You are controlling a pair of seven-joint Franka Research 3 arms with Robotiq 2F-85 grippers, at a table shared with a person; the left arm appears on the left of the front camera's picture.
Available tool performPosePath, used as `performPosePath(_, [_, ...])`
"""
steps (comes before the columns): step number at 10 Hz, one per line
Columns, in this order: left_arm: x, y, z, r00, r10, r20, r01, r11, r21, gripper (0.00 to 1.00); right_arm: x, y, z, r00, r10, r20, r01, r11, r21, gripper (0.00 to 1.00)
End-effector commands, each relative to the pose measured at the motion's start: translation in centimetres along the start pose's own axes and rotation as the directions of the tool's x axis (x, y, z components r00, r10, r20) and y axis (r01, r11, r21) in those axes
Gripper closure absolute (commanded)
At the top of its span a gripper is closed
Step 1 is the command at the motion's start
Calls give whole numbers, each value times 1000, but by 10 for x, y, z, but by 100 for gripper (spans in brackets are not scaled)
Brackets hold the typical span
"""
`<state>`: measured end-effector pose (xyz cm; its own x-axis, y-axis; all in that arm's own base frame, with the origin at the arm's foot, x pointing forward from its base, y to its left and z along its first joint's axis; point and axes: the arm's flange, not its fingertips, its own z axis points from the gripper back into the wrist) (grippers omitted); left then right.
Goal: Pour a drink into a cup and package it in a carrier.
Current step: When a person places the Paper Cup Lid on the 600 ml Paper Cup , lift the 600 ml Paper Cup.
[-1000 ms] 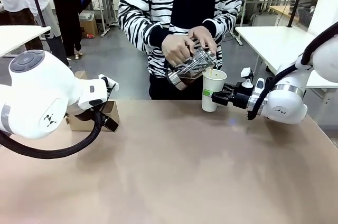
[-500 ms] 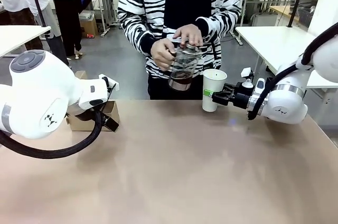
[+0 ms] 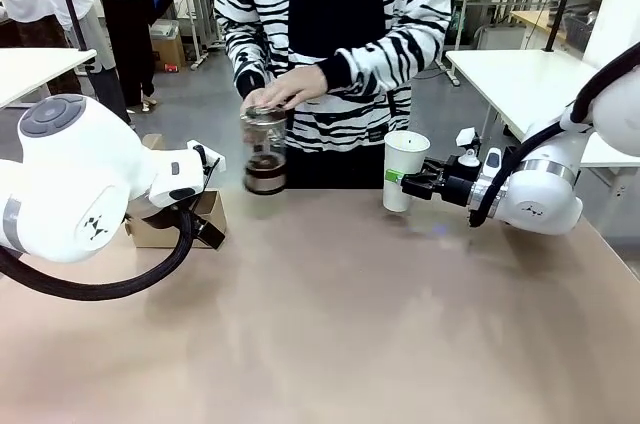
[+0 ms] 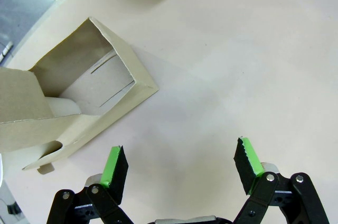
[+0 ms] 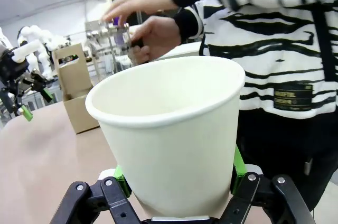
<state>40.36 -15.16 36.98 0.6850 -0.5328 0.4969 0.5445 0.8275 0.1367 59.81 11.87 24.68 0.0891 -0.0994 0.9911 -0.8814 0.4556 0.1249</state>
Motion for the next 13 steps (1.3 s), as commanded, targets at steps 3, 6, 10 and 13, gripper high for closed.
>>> performPosePath(3, [0,0,1,1000,0,2,0,1000,-2,0,2,0,-2,1000,1,9,-1,1000,-9,19])
performPosePath(6, [0,0,1,1000,0,2,0,1000,-2,0,2,0,-2,1000,1,9,-1,1000,-9,19])
performPosePath(10, [0,0,1,1000,0,2,0,1000,-2,0,2,0,-2,1000,1,9,-1,1000,-9,19])
performPosePath(13, [0,0,1,1000,0,2,0,1000,-2,0,2,0,-2,1000,1,9,-1,1000,-9,19])
